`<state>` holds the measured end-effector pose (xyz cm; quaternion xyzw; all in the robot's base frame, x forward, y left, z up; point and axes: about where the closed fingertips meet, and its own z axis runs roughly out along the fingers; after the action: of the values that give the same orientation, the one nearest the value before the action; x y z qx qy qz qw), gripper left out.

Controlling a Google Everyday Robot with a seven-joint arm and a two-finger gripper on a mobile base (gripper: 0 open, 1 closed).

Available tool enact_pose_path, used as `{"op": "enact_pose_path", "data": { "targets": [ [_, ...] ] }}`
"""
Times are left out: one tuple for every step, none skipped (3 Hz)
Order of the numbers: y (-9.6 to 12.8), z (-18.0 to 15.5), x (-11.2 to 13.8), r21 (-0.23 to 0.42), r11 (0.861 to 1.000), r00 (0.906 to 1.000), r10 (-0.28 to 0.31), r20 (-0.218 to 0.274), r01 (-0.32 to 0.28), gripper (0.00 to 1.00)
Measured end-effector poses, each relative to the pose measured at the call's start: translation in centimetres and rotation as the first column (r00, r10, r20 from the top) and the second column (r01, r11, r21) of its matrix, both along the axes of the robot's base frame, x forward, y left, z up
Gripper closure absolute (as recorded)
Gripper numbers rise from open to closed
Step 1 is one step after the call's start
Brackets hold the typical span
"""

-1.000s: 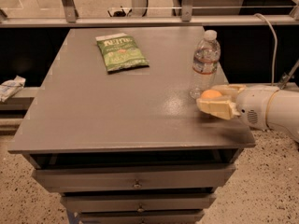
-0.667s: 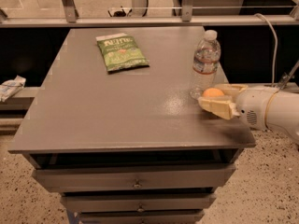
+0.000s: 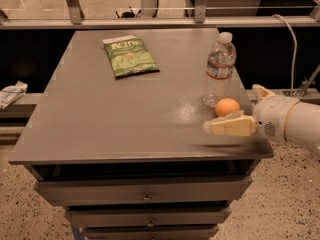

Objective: Move orange near water bottle

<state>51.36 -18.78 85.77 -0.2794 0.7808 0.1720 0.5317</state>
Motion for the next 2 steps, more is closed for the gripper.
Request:
{"op": "enact_pose_path", "data": {
  "targets": [
    [-0.8, 1.0, -1.1, -0.005, 1.000, 0.9998, 0.008, 0.021, -0.007, 0.00],
    [-4.2, 4.2, -2.4, -0.067, 0.997, 0.9958, 0.033, 0.085, -0.027, 0.00]
  ]
}}
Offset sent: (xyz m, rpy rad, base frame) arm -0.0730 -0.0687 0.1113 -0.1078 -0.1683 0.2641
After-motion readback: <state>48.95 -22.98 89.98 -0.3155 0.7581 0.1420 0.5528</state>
